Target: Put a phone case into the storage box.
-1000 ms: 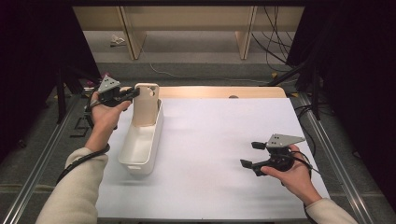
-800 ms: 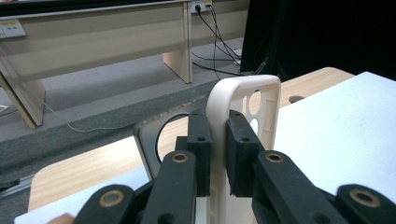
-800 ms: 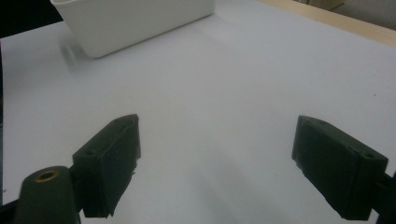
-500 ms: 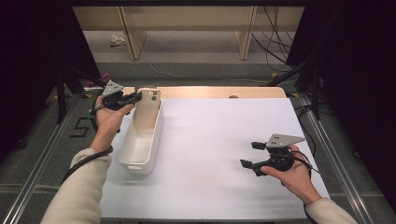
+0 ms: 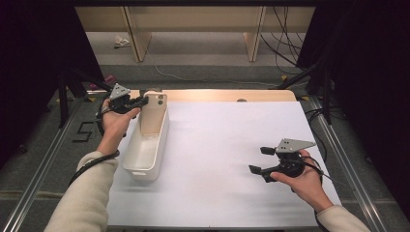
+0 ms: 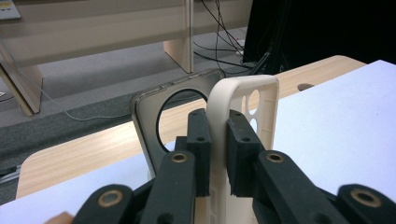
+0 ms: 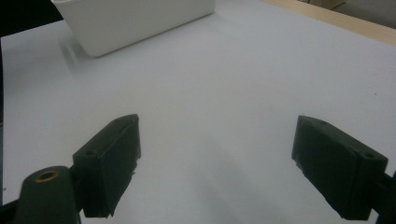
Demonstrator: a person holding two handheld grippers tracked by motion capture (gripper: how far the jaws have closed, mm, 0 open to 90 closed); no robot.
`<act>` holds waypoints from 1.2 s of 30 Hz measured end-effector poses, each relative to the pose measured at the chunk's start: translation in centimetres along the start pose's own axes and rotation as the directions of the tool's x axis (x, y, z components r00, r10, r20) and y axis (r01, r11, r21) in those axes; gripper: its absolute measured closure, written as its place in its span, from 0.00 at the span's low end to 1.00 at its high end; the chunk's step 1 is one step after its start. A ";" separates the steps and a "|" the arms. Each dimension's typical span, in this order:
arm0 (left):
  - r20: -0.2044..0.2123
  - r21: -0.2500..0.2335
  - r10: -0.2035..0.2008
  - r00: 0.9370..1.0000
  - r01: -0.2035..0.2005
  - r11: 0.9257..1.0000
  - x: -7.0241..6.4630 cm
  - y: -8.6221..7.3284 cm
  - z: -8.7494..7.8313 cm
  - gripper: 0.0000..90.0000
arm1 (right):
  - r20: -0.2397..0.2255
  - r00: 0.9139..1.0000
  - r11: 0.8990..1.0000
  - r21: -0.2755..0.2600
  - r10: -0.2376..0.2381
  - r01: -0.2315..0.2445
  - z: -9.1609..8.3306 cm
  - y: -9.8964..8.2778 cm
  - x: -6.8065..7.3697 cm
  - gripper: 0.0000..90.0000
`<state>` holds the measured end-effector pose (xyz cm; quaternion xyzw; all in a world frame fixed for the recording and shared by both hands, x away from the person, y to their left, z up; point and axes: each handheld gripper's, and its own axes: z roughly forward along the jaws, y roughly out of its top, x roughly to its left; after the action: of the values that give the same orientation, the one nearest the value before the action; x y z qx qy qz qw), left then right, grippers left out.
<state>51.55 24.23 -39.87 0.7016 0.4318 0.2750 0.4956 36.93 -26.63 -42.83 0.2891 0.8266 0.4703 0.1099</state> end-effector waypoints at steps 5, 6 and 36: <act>-0.007 0.006 0.004 1.000 -0.004 1.000 0.1 -0.1 0.3 0.89 | 0.000 1.000 1.000 -0.001 -0.001 0.001 0.0 0.0 0.0 0.18; -0.009 0.007 0.004 1.000 -0.004 1.000 0.1 -0.1 0.4 0.89 | 0.000 1.000 1.000 -0.001 -0.001 0.001 0.0 0.0 0.0 0.18; -0.117 0.104 0.066 0.991 -0.054 0.993 0.6 0.2 1.4 0.78 | -0.005 1.000 1.000 0.005 -0.003 0.003 0.1 0.0 0.0 0.18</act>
<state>53.07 24.09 -40.21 0.7206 0.4529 0.3095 0.4241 36.97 -26.63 -42.88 0.2869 0.8286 0.4686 0.1076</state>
